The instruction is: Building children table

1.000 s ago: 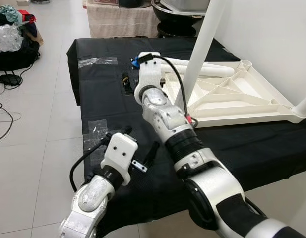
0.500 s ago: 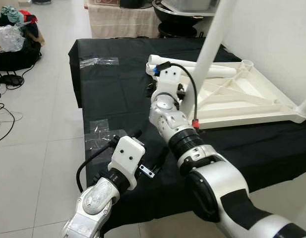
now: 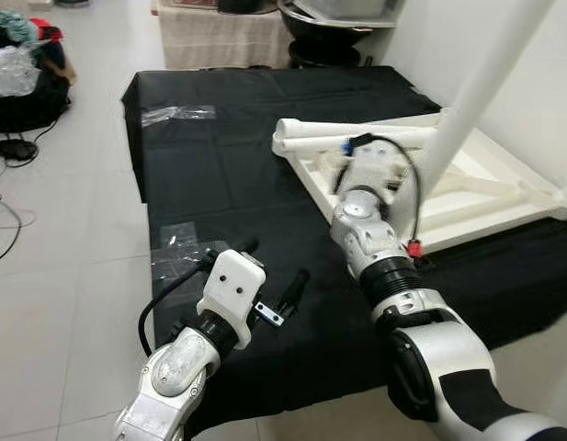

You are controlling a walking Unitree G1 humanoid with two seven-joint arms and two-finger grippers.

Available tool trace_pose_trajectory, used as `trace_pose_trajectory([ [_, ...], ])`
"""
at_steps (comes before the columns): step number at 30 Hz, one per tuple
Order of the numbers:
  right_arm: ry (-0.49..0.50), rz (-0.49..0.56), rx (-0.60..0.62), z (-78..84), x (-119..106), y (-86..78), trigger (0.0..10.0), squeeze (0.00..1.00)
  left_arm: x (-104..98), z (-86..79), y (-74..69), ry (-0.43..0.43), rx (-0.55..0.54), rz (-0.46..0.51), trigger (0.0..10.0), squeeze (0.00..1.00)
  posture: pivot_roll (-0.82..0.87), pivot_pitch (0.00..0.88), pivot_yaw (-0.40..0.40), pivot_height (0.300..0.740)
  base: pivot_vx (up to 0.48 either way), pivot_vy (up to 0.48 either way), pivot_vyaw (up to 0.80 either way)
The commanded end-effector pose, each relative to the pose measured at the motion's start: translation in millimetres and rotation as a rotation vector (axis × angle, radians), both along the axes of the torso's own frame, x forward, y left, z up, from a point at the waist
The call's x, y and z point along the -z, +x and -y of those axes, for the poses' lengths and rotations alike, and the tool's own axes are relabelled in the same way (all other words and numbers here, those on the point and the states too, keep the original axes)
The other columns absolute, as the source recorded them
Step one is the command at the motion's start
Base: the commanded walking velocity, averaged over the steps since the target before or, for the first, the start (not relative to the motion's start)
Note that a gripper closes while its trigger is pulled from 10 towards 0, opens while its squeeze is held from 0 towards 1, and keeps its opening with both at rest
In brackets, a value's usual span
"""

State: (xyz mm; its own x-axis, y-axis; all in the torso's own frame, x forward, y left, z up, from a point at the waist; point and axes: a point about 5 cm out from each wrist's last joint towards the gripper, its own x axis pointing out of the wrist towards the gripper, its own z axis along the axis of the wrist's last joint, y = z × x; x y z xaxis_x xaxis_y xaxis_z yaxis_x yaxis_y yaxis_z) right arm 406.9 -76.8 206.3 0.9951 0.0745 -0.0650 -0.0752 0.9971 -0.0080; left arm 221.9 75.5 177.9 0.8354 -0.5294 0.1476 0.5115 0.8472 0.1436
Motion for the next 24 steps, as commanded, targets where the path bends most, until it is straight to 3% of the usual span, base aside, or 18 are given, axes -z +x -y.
trace_pose_trajectory([
  [1, -0.055, 0.014, -0.224, -20.1, -10.0, 0.2, 10.0, 0.0, 0.1, 3.5, -4.4, -0.01, 0.019, -0.017, 10.0, 0.0, 0.07, 0.14, -0.121, 0.74, 0.0, 0.0, 0.0],
  [2, -0.055, 0.014, -0.224, -20.1, -10.0, 0.2, 10.0, 0.0, 0.1, 3.5, -4.4, -0.01, 0.019, -0.017, 10.0, 0.0, 0.07, 0.14, -0.121, 0.74, 0.0, 0.0, 0.0],
  [4, -0.148, 0.01, -0.318, -22.5, -18.2, 2.5, 10.0, 0.0, -0.1, 5.2, -7.4, -0.015, 0.033, -0.026, 10.0, 0.0, 0.07, 0.148, -0.123, 0.74, 0.0, 0.0, 0.0],
  [7, -0.241, 0.042, -0.335, -20.8, -31.9, 6.1, 10.0, 0.0, 0.9, 6.5, -11.5, -0.019, 0.037, -0.037, 10.0, 0.0, 0.06, 0.165, -0.129, 0.74, 0.0, 0.0, 0.0],
  [14, -0.254, 0.104, -0.327, -35.9, -73.2, 10.5, 10.0, 0.0, -0.2, 15.2, -25.2, -0.044, 0.078, -0.069, 10.0, 0.0, 0.05, 0.244, -0.149, 0.74, 0.0, 0.0, 0.0],
  [19, -0.287, 0.073, -0.283, -39.1, -77.2, 11.9, 10.0, 0.0, -7.3, 19.4, -30.8, -0.062, 0.106, -0.072, 10.0, 0.0, 0.04, 0.274, -0.162, 0.74, 0.0, 0.0, 0.0],
  [24, -0.352, 0.031, -0.224, -38.9, -71.7, 12.4, 10.0, 0.0, -13.1, 24.5, -39.5, -0.085, 0.118, -0.085, 10.0, 0.0, 0.02, 0.36, -0.184, 0.74, 0.0, 0.0, 0.0],
])
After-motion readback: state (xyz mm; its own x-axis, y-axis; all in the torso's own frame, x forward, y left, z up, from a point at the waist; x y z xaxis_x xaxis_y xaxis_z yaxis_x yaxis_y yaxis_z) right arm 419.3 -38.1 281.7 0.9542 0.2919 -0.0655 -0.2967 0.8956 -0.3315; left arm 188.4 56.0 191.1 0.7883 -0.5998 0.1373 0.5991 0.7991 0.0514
